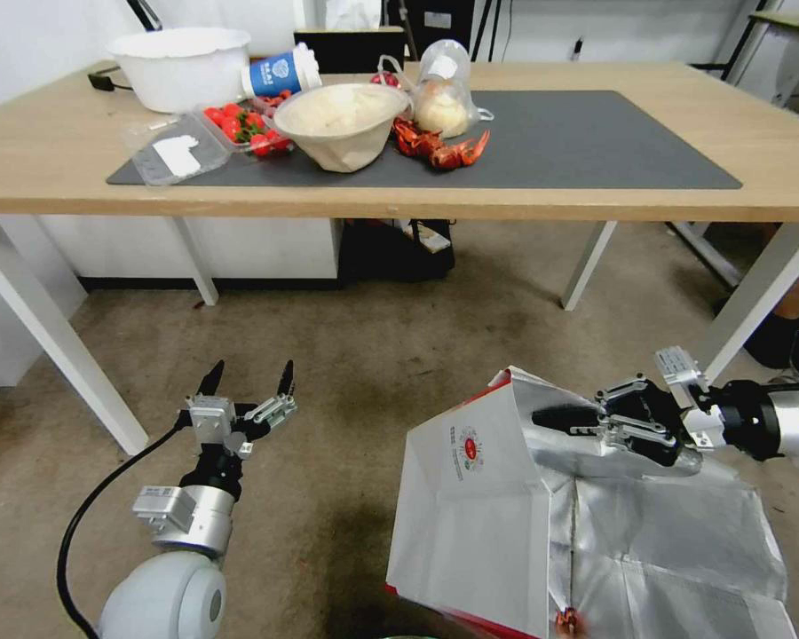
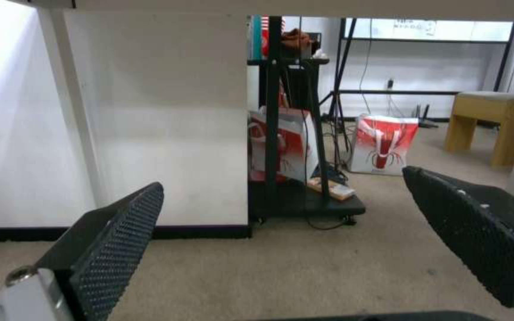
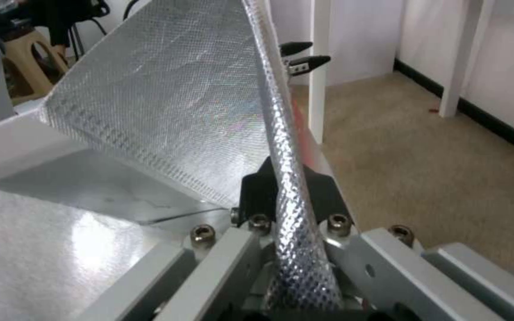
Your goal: Pick up the food delivery bag from the floor and place it on the table.
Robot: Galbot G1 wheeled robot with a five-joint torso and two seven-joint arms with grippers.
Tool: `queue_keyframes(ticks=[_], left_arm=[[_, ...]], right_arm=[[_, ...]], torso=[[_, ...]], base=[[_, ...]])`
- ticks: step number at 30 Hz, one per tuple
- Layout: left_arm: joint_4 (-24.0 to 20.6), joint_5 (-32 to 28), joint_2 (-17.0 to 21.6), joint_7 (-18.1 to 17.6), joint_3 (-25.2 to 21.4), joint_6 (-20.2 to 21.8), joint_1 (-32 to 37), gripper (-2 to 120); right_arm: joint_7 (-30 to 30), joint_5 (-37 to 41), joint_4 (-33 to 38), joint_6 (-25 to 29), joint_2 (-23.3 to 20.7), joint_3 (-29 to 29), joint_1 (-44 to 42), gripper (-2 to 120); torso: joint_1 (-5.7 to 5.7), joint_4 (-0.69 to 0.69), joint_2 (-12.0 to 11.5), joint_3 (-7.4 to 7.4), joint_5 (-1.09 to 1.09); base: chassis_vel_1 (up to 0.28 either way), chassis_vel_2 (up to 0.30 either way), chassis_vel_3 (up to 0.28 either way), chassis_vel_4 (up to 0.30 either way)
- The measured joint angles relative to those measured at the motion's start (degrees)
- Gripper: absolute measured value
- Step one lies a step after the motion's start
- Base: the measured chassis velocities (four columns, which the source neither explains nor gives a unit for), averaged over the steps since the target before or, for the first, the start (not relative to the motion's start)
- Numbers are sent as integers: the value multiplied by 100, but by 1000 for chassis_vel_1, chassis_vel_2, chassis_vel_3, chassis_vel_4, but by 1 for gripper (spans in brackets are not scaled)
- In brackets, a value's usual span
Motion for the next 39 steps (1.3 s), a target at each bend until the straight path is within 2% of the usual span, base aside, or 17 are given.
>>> queue_keyframes(ticks=[24,39], left_arm=[[-34,15,-38,17,0,13,3,100],[-49,19,-46,36,14,13,4,100]], right_arm=[[-67,51,-94,-17,-89,49,59,0],[150,54,-50,6,-57,5,92,0]], torso=[[123,0,551,436,0],[212,0,876,675,-1]], base=[[0,0,0,0],[0,0,0,0]])
